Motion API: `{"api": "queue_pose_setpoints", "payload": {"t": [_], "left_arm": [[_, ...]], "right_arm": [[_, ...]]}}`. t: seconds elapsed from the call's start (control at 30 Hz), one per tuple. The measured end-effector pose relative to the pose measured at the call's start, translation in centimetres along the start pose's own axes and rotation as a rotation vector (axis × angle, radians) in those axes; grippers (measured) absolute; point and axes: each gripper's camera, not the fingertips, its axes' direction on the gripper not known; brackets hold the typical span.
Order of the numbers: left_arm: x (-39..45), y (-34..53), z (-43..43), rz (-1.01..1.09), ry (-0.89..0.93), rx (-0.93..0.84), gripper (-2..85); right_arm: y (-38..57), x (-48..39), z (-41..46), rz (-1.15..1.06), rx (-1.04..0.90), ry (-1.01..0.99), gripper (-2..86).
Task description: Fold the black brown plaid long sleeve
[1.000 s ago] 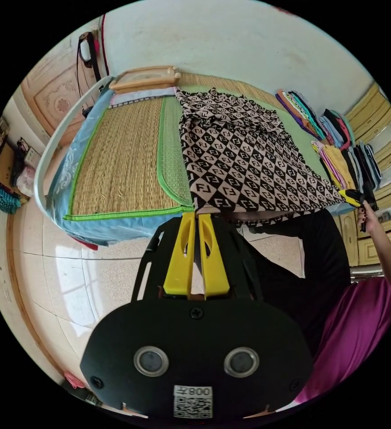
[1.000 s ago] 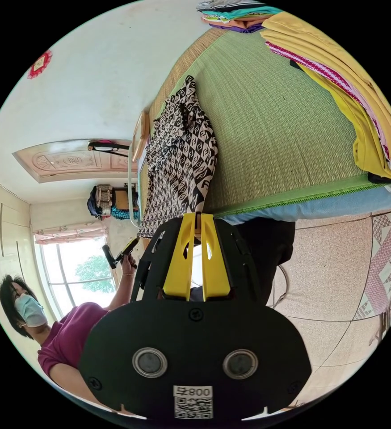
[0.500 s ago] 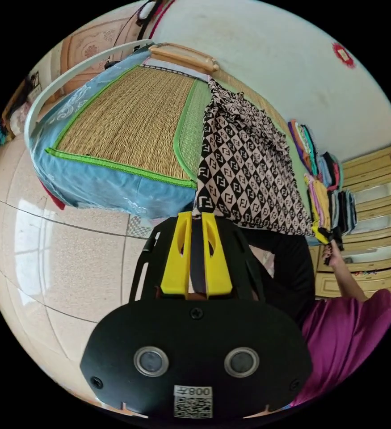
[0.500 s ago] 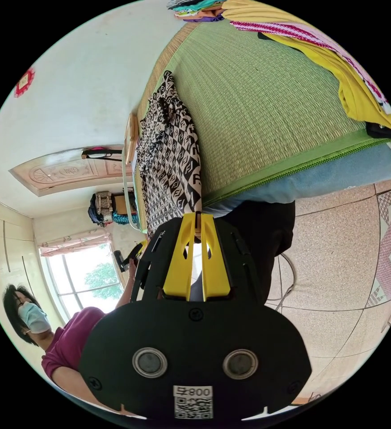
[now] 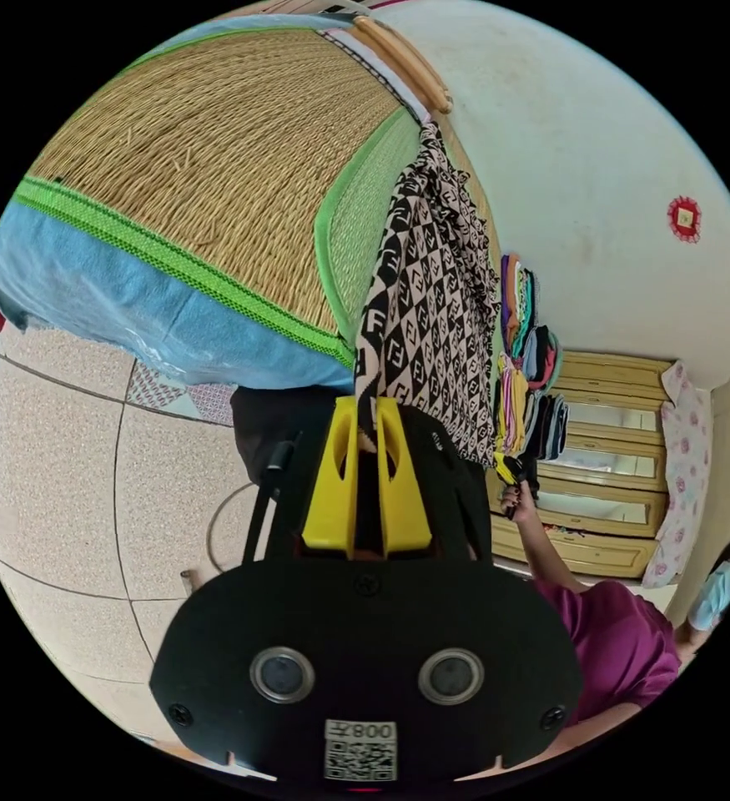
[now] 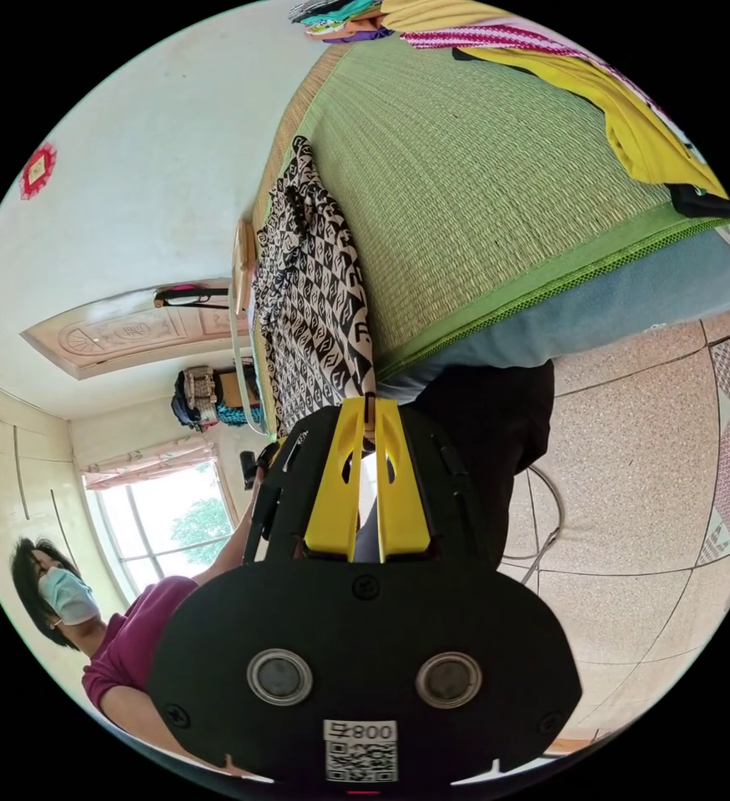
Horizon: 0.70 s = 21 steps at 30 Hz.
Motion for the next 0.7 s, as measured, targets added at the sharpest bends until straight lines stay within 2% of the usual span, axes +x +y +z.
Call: {"api": "queue_pose_setpoints", "payload": {"t": [0.2,0.33,0.7], "left_arm": [[-1.3,0.8,-4.0,0.015,0.048,0.084,3.1],[-2.0,0.6,-4.2,0.001,0.046,0.072,3.4],[-3.3,-0.1,-4.4,-0.036,0.043,0.058,9.1]], "right_arm": [[0.8,0.1,0.4,0.007,-0.004,0.010,1.0],[1.8,0.5,-0.4,0.024,0.044,0.037,1.2],[-0.7,-3.7,2.1,-0.091,0.049,0.112,10.3]]}}
